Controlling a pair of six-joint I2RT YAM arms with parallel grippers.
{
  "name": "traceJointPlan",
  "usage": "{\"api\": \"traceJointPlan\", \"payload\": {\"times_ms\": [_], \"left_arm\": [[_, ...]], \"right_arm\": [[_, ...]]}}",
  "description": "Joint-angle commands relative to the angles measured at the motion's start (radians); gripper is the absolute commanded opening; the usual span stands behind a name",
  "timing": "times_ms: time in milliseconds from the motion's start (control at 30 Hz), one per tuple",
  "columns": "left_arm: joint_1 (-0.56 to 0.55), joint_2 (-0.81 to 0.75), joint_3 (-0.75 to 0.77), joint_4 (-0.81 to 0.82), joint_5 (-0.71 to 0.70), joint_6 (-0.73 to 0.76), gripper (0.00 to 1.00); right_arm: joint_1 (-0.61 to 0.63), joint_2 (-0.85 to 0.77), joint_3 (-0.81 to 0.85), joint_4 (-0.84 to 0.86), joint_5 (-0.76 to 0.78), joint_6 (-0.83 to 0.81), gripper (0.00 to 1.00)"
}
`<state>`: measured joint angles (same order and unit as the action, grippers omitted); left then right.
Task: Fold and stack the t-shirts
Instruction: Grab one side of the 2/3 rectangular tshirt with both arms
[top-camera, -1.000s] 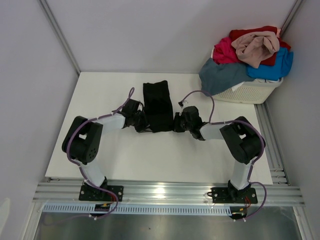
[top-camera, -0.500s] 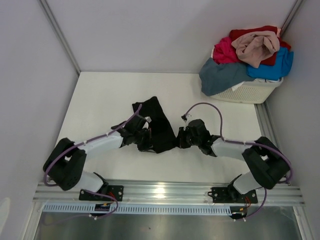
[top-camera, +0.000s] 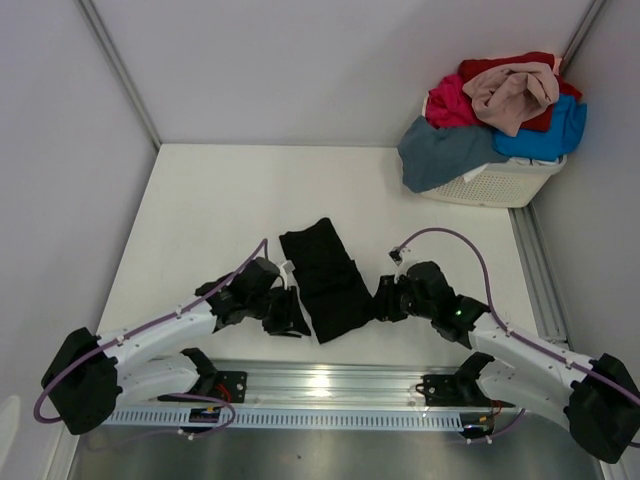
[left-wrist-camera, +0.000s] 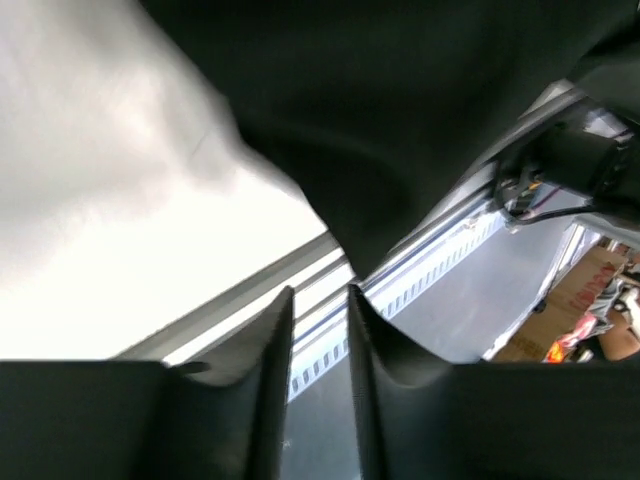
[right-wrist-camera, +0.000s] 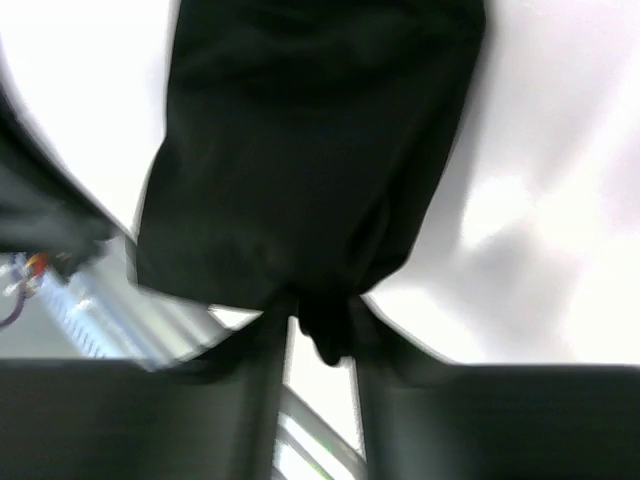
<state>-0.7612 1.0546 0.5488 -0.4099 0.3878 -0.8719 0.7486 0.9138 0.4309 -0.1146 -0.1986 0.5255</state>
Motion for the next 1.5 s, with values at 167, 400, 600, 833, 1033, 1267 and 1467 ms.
{"api": "traceJointPlan", "payload": {"times_ms": [167,400,600,833,1033,1267,1467], "left_arm": [[-0.024,0.008,0.014,-0.148,0.013,0.011,0.61],[-0.026,-0.036,0.106,-0.228,-0.096,0.017,0.77],[-0.026,-0.053,0.161,-0.283,-0.243,0.028,0.79],[-0.015,-0.079,0.272,-0.395,-0.502,0.021,0.83],[-0.012,-0.183,0.312,-0.396,-0.656,0.017,0.85],[-0.007,-0.283,0.18,-0.224,-0.606,0.028,0.99],[-0.007,-0.225,0.198,-0.265,-0.584,0.059,0.99]], "right_arm": [[-0.003,0.059,0.017,-0.06,0.086,-0.013,0.67],[-0.006,0.02,0.121,-0.062,0.159,-0.104,0.7],[-0.038,0.212,0.229,0.068,0.104,-0.131,0.48],[-0.058,0.516,0.311,0.298,0.011,-0.088,0.23],[-0.058,0.79,0.477,0.371,-0.039,-0.078,0.1],[-0.057,1.011,0.64,0.329,-0.038,-0.113,0.2],[-0.052,0.934,0.611,0.34,-0.015,-0.128,0.38]]}}
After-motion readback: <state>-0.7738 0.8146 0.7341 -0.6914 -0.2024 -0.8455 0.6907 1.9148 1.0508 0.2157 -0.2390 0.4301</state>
